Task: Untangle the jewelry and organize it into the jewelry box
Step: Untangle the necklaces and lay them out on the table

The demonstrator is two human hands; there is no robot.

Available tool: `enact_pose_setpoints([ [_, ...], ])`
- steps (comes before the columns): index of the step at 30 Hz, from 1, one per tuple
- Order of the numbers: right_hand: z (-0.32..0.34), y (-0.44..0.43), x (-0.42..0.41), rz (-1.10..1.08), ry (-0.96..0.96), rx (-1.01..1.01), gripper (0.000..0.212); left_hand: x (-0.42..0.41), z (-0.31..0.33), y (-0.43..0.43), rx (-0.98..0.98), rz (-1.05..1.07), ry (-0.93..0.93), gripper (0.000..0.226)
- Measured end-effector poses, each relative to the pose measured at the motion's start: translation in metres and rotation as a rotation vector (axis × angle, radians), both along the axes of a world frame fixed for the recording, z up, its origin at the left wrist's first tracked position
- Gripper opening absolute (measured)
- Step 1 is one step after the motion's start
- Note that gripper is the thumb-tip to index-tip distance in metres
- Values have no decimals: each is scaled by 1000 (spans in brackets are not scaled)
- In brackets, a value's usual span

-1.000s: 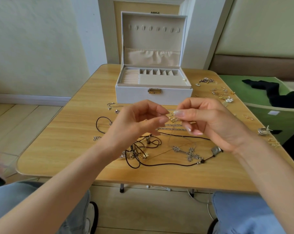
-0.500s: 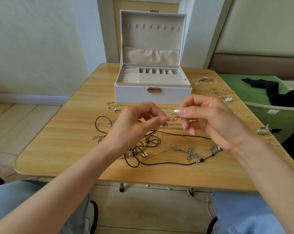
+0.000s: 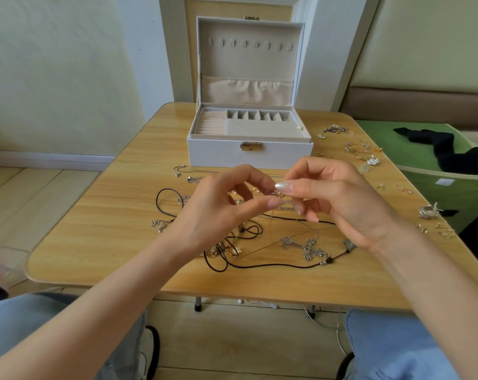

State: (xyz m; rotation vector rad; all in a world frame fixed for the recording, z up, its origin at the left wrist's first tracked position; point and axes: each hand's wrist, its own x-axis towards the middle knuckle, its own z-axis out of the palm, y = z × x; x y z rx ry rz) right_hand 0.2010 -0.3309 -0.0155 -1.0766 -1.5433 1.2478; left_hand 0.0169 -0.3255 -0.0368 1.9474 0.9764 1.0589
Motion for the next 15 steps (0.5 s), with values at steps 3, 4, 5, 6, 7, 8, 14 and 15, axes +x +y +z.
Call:
enact_pose_setpoints([
  [3, 0, -2, -2, -12, -71, 21, 11, 2, -1, -1, 41, 28, 28, 15],
  [4, 0, -2, -3, -10, -76, 23, 9, 2, -2, -1, 54, 34, 40, 12],
  [5, 1, -2, -3, -8, -80, 24, 8, 2, -2, 0, 62, 35, 54, 9],
  [6, 1, -2, -3, -8, -83, 24, 8, 1, -2, 0, 68, 31, 69, 8],
  [7, 1, -2, -3, -9, -86, 23, 8, 0, -1, 1, 78, 25, 85, 7],
  [8, 1, -2, -3, -7, -87, 20, 8, -1, -1, 2, 98, 21, 106, 6],
  [14, 3, -2, -1, -4, -27, -2, 10, -6, -6, 6, 268, 107, 277, 8],
  [15, 3, -3, -1, 3, -32, -1, 10, -5, -7, 6, 261, 94, 256, 11],
])
